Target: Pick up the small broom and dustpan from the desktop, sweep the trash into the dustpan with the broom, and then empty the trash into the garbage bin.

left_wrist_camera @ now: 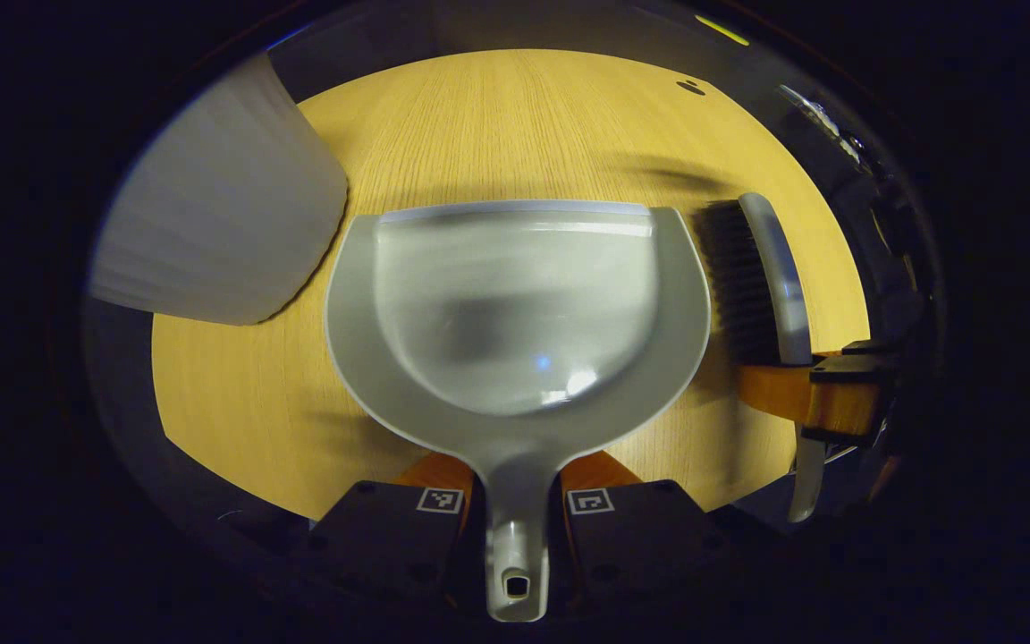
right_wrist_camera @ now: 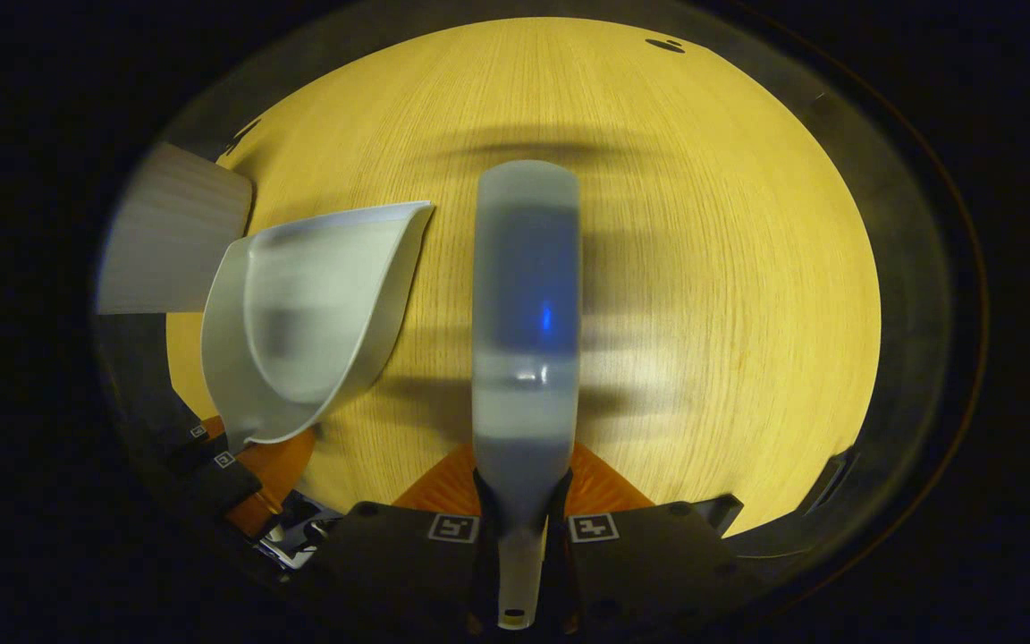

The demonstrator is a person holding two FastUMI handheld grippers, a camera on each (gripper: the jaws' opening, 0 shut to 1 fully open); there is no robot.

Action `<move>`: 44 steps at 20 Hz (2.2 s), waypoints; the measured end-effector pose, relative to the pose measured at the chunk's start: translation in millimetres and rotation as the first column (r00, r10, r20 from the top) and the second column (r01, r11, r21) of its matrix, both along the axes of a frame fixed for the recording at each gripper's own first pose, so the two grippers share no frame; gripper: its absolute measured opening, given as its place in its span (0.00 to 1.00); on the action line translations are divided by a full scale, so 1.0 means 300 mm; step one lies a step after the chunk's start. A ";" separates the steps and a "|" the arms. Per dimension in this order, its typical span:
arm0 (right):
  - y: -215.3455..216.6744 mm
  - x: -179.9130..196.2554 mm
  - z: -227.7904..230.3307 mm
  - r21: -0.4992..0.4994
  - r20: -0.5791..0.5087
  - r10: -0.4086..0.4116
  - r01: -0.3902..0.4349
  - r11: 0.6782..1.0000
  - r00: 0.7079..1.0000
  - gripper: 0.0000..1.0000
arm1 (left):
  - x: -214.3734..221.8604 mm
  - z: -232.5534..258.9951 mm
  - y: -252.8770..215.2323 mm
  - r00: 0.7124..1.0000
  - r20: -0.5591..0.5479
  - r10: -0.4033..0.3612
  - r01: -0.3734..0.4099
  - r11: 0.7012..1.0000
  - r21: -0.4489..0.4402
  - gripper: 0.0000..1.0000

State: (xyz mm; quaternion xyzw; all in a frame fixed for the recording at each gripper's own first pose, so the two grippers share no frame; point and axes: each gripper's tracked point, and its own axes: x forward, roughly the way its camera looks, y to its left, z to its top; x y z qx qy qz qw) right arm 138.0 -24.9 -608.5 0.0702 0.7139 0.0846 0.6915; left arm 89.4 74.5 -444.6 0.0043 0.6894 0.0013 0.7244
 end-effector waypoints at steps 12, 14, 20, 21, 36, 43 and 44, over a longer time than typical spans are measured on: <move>0.005 0.003 0.004 -0.008 -0.026 0.005 -0.005 1.000 1.000 0.37 | -0.031 -0.006 -0.053 0.994 -0.077 -0.077 0.072 0.996 -0.060 0.61; 0.007 0.003 0.013 -0.008 -0.029 0.003 -0.004 1.000 1.000 0.53 | -0.035 0.002 -0.058 0.994 -0.051 -0.100 0.097 0.994 -0.056 0.73; -0.004 -0.002 0.078 -0.015 -0.001 -0.027 0.027 1.000 1.000 0.95 | -0.028 0.051 -0.039 0.995 0.014 -0.100 0.101 0.993 -0.066 0.78; -0.008 -0.009 0.096 -0.015 0.009 -0.029 0.029 0.999 1.000 0.96 | -0.024 0.071 -0.037 0.992 0.053 -0.114 0.118 0.990 -0.083 0.78; -0.147 0.016 0.893 0.033 0.817 -0.088 0.106 0.994 0.570 0.98 | -0.058 0.642 0.047 0.701 0.692 -0.173 0.237 0.972 0.003 0.78; -0.217 0.036 1.264 0.040 0.969 -0.035 -0.019 0.999 0.245 0.97 | -0.088 1.028 0.007 0.460 0.878 -0.131 0.009 0.990 0.143 0.77; -0.233 0.025 1.295 0.064 0.973 -0.057 -0.026 0.998 0.223 0.98 | -0.099 1.054 0.005 0.422 0.895 -0.144 -0.019 0.986 0.168 0.78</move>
